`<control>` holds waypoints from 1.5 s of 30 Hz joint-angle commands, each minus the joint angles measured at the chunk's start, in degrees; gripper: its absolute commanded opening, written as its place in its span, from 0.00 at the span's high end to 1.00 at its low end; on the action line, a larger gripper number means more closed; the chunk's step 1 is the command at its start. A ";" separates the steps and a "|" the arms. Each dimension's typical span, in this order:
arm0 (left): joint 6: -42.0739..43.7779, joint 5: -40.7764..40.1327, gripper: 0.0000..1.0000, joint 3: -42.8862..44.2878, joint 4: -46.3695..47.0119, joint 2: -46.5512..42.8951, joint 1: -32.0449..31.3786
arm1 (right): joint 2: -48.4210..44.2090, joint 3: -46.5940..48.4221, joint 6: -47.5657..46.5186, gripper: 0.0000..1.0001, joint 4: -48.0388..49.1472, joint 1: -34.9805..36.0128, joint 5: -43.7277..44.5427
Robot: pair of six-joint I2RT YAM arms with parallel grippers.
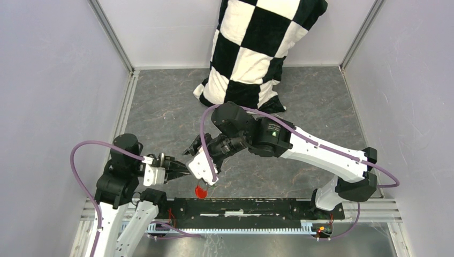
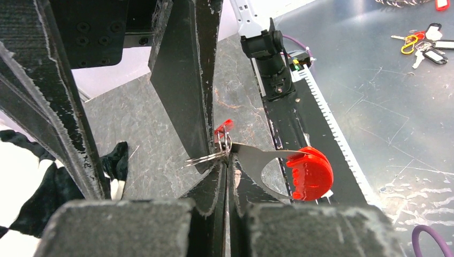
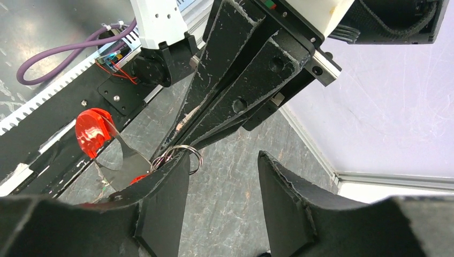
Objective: Put the keys on the keyring
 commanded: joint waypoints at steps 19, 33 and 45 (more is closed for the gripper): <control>-0.30 3.65 0.98 -1.08 2.35 -3.29 -0.13 | 4.57 10.80 0.25 0.33 -8.61 -0.59 -4.69; -0.21 4.25 0.98 -0.34 2.12 -3.19 -0.13 | 4.41 11.58 2.61 0.30 -8.96 -0.77 -6.59; -0.04 4.26 0.98 -0.28 2.24 -3.08 -0.13 | 5.72 14.28 6.33 0.27 -10.13 -1.67 -8.58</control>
